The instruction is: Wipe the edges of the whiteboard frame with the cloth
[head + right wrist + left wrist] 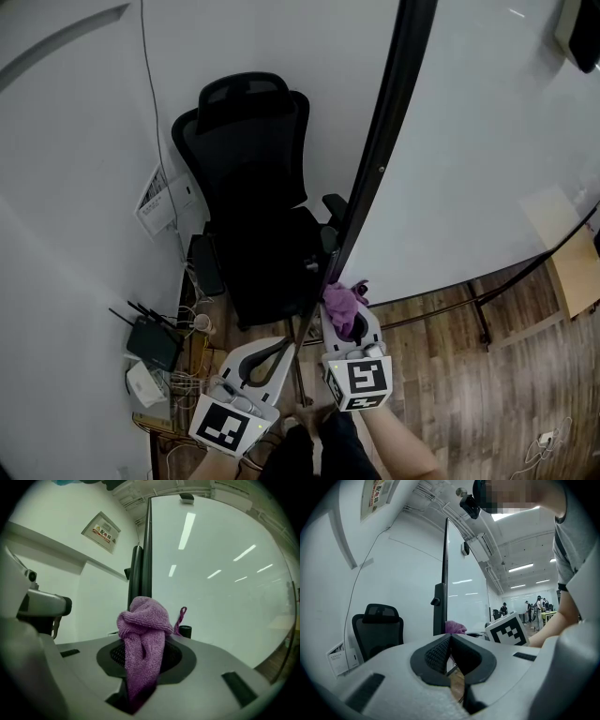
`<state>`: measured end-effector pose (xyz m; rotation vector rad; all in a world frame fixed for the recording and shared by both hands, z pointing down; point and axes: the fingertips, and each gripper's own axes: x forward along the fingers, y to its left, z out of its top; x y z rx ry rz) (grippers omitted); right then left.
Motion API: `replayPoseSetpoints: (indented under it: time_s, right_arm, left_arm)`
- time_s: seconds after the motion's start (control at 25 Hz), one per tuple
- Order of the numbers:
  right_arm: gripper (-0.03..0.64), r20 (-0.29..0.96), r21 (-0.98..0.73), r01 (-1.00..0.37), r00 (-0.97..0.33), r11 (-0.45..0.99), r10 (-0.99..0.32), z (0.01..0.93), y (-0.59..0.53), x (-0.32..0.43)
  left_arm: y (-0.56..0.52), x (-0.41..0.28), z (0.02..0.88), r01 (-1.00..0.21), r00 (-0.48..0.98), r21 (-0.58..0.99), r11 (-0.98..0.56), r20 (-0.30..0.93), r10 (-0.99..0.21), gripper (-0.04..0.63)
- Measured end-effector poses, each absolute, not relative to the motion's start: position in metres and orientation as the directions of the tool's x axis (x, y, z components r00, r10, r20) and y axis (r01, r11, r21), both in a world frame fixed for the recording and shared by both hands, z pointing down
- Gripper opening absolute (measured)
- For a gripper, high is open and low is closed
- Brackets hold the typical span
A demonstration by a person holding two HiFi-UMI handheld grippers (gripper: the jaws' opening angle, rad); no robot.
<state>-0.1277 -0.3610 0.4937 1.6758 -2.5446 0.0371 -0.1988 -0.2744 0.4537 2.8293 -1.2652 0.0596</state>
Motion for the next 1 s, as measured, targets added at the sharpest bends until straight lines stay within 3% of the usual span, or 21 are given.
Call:
replayPoseSetpoints:
  time_s: [1.0]
  right_arm:
    - [0.101, 0.226, -0.025, -0.928, -0.368, 0.372, -0.902, 0.567, -0.363, -0.127]
  left_arm:
    - [-0.275, -0.205, 0.47, -0.759, 0.649, 0.017, -0.651, 0.093, -0.755, 0.017]
